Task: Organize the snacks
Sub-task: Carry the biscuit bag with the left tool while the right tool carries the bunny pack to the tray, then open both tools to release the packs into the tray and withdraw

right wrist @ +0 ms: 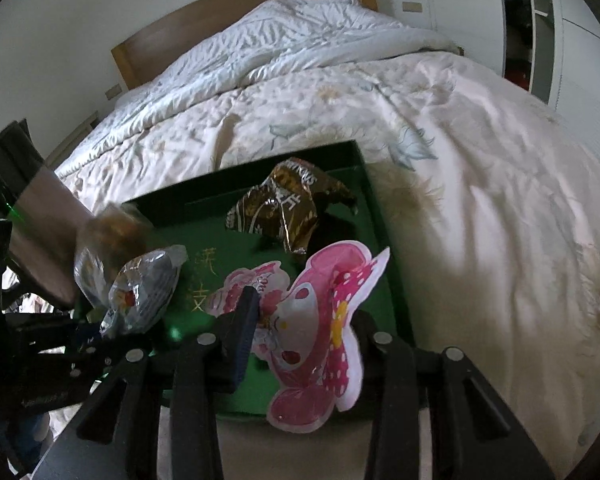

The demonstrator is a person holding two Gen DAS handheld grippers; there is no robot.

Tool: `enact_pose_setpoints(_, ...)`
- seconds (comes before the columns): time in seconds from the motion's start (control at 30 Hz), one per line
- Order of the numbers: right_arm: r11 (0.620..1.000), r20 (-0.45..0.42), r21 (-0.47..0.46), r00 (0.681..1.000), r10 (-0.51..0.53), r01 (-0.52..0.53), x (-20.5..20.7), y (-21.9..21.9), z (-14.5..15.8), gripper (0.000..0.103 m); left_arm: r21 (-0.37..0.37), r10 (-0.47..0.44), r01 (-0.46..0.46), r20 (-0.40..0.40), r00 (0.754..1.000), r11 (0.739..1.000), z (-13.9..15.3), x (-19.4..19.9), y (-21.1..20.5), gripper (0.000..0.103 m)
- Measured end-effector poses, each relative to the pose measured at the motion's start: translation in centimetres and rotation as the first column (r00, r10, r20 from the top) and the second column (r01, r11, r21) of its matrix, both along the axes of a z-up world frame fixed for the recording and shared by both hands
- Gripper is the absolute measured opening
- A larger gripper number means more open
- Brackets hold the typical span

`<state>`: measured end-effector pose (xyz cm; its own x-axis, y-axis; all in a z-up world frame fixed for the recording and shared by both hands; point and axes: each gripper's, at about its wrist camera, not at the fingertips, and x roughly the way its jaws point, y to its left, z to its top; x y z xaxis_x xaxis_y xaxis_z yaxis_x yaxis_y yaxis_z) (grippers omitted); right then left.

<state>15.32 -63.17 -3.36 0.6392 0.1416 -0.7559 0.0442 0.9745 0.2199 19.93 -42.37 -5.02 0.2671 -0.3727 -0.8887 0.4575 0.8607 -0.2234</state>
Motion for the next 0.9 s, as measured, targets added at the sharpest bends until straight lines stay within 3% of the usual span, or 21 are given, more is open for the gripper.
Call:
enact_pose_setpoints(0.4, 1.000, -0.028, -0.012, 1.000, -0.002, 0.001, 0.6, 0.6, -1.7, 0.030, 0.081, -0.046, 0.043, 0.037, 0.998, 0.996, -0.3, 0.3, -1.1, 0.028)
enact_pose_setpoints(0.5, 1.000, -0.028, -0.027, 1.000, -0.014, 0.013, 0.3, 0.6, -1.4, 0.060, 0.076, -0.057, 0.054, 0.032, 0.998, 0.996, -0.1, 0.1, -1.4, 0.032)
enact_pose_setpoints(0.57, 0.999, -0.018, -0.035, 0.999, -0.026, 0.026, 0.0, 0.5, -1.1, 0.074, 0.068, -0.055, 0.052, 0.043, 0.998, 0.996, 0.3, 0.0, -1.3, 0.039)
enact_pose_setpoints(0.63, 0.998, -0.012, -0.043, 0.999, -0.037, 0.036, -0.2, 0.3, -0.9, 0.096, 0.068, -0.057, 0.053, 0.062, 0.996, 0.996, 0.8, -0.3, -1.1, 0.045)
enact_pose_setpoints(0.77, 0.997, 0.003, -0.059, 0.999, -0.053, 0.053, -1.0, 0.2, -0.2, 0.099, 0.068, -0.062, 0.056, 0.092, 0.994, 0.996, 1.9, -0.7, -1.0, 0.053)
enact_pose_setpoints(0.9, 0.994, 0.028, -0.084, 0.998, -0.061, 0.063, -1.8, 0.3, 1.0, 0.103, 0.074, -0.057, 0.048, 0.126, 0.990, 0.996, 2.9, -1.2, -0.6, 0.054)
